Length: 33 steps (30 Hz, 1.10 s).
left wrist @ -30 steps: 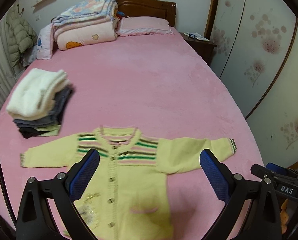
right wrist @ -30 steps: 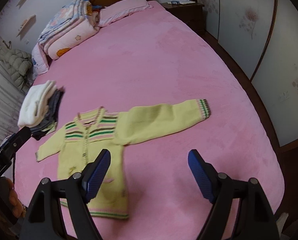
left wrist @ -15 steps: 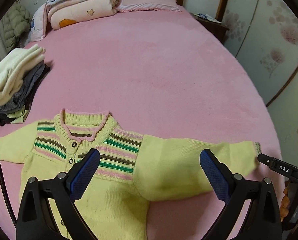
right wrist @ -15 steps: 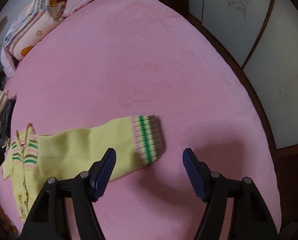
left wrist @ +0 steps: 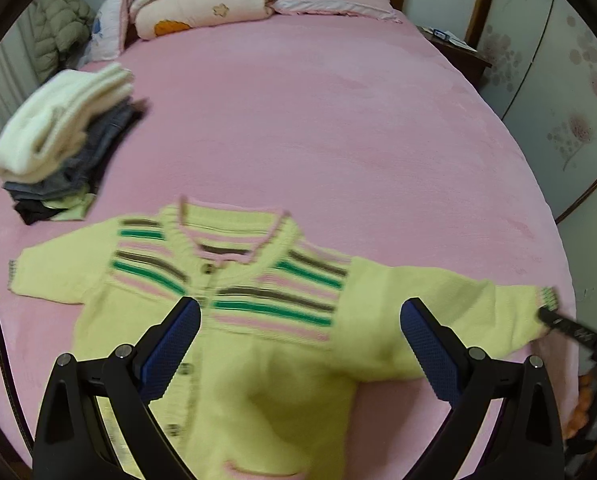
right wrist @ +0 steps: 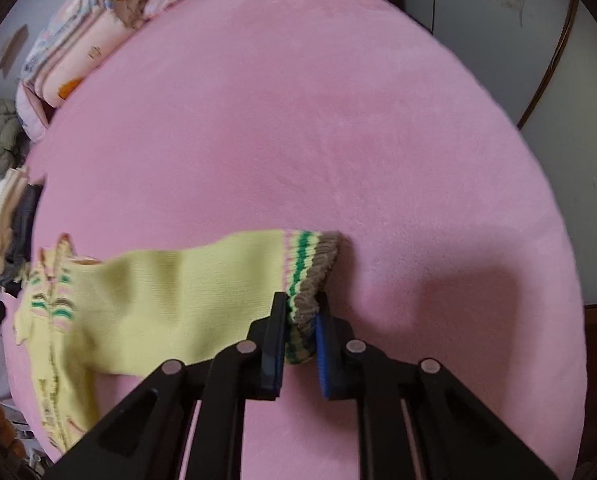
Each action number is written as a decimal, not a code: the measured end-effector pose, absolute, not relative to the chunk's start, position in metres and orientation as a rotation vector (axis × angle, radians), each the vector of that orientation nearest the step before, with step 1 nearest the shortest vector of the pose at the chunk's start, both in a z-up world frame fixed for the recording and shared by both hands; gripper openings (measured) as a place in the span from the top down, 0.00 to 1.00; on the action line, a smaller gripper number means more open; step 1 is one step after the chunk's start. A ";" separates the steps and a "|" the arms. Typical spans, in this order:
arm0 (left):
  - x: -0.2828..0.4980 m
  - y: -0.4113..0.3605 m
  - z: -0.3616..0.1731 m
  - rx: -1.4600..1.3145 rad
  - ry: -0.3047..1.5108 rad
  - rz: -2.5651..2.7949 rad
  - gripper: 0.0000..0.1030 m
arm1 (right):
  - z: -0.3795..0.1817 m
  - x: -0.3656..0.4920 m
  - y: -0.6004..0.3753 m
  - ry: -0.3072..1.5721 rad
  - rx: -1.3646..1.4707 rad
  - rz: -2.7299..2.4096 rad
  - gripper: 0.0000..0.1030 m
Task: Fold large clothes
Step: 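Fold the held sleeve across the cardigan body toward the left gripper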
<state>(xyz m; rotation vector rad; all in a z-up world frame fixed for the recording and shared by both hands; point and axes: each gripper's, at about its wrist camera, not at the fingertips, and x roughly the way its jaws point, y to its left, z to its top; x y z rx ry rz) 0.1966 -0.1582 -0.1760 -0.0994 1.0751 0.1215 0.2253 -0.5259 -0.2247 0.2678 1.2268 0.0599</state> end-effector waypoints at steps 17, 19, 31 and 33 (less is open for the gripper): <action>0.146 0.077 -0.129 -0.152 1.028 0.096 0.03 | -0.070 0.188 -0.204 0.908 0.089 0.412 0.88; 0.151 0.102 -0.139 -0.153 1.038 0.073 0.03 | -0.093 0.190 -0.159 0.915 0.052 0.400 0.84; 0.203 0.131 -0.236 -0.246 1.162 -0.140 0.12 | -0.174 0.178 -0.146 1.090 0.160 0.225 0.83; 0.211 0.119 -0.251 -0.251 1.184 -0.173 0.22 | -0.175 0.167 -0.166 1.100 0.121 0.183 0.83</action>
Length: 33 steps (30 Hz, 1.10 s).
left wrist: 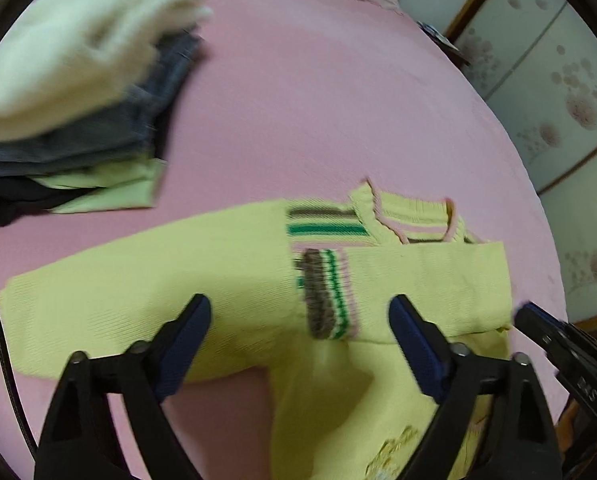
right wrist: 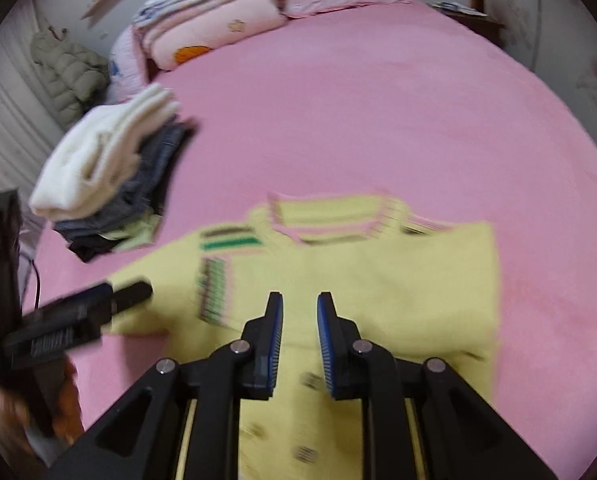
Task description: Fold large clothes
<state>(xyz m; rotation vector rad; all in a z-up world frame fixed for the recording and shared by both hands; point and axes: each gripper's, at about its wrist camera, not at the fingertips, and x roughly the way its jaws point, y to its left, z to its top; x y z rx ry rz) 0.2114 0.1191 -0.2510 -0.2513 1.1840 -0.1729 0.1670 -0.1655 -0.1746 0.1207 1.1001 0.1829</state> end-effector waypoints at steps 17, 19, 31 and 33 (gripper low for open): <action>0.240 0.070 -0.288 -0.132 1.214 -0.121 0.57 | -0.221 0.149 -0.276 1.185 0.186 0.016 0.82; 0.239 0.075 -0.281 -0.152 1.190 -0.120 0.57 | -0.221 0.152 -0.279 1.180 0.202 0.027 0.82; 0.254 0.068 -0.296 -0.053 1.206 -0.238 0.62 | -0.230 0.155 -0.286 1.187 0.206 0.039 0.82; 0.251 0.063 -0.295 -0.052 1.216 -0.247 0.85 | -0.231 0.155 -0.287 1.186 0.206 0.036 0.82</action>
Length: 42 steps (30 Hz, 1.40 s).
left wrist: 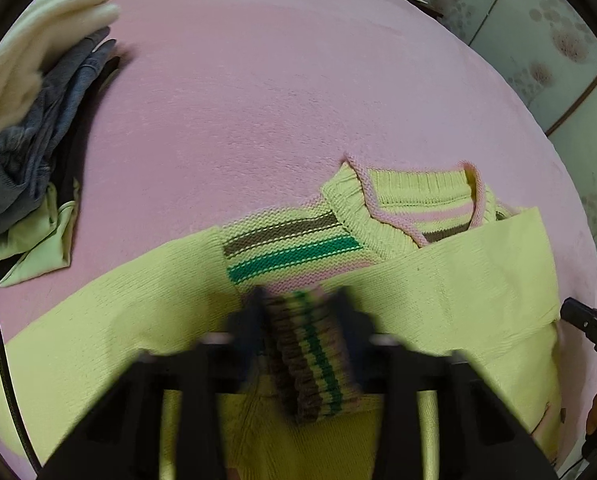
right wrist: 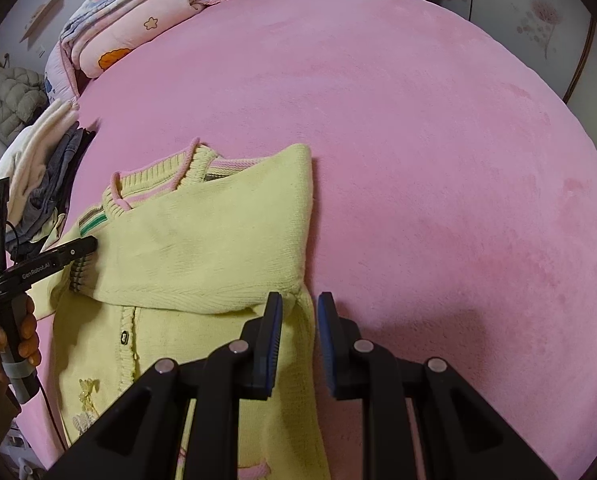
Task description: Fold large clothes
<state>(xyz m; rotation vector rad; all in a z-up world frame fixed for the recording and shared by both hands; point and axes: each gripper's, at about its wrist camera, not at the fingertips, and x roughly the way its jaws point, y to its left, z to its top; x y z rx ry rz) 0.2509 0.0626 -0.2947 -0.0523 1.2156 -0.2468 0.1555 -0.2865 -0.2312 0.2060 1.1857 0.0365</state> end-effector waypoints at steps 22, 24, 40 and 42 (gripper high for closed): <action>0.255 0.040 -0.289 0.042 1.146 -0.123 0.67 | -0.231 0.170 -0.247 1.128 0.077 0.057 0.82; 0.252 0.046 -0.288 0.010 1.161 -0.132 0.64 | -0.249 0.180 -0.244 1.197 0.011 0.016 0.82; 0.174 0.112 -0.147 -0.081 1.083 0.025 0.15 | -0.133 0.151 -0.190 1.115 0.056 0.164 0.78; 0.157 0.124 -0.131 -0.101 1.073 0.056 0.15 | -0.117 0.143 -0.177 1.081 0.061 0.191 0.64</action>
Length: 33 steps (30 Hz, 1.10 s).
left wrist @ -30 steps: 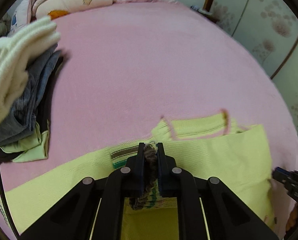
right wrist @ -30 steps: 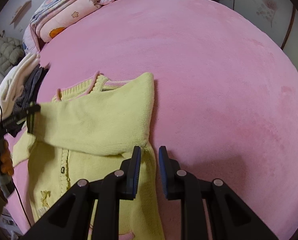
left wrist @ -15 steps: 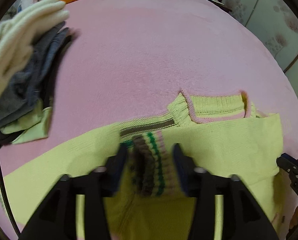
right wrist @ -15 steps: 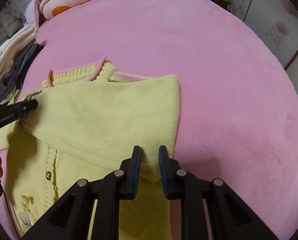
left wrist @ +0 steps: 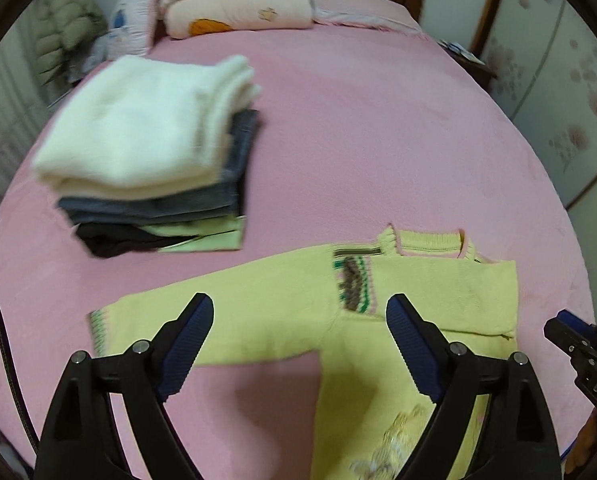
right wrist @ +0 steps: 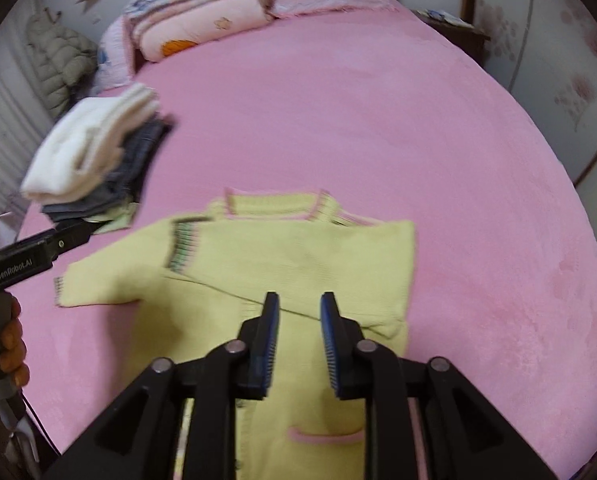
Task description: Fold large clothes
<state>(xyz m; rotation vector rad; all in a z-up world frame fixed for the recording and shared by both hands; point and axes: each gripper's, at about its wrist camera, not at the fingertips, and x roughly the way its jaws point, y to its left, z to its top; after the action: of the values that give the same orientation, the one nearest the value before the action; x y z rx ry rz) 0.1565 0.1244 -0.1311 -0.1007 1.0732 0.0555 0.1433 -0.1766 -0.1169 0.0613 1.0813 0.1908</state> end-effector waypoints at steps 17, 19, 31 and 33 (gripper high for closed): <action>0.054 0.315 -0.248 -0.744 1.096 0.345 0.20 | -0.133 0.123 -0.034 1.100 -0.015 0.395 0.51; 0.054 0.331 -0.271 -0.817 1.068 0.350 0.28 | -0.148 0.125 -0.022 1.131 -0.019 0.405 0.51; 0.096 0.357 -0.304 -0.804 0.965 0.346 0.94 | -0.185 0.128 0.019 1.189 -0.068 0.420 0.51; 0.102 0.347 -0.290 -0.715 0.968 0.354 0.94 | -0.185 0.129 0.016 1.191 -0.066 0.412 0.51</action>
<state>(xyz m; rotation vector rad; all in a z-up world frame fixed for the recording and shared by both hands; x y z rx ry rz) 0.1016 0.3474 -0.2901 -0.7154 0.9683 0.3543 0.1287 0.0156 -0.1853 -0.0660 1.1908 0.4119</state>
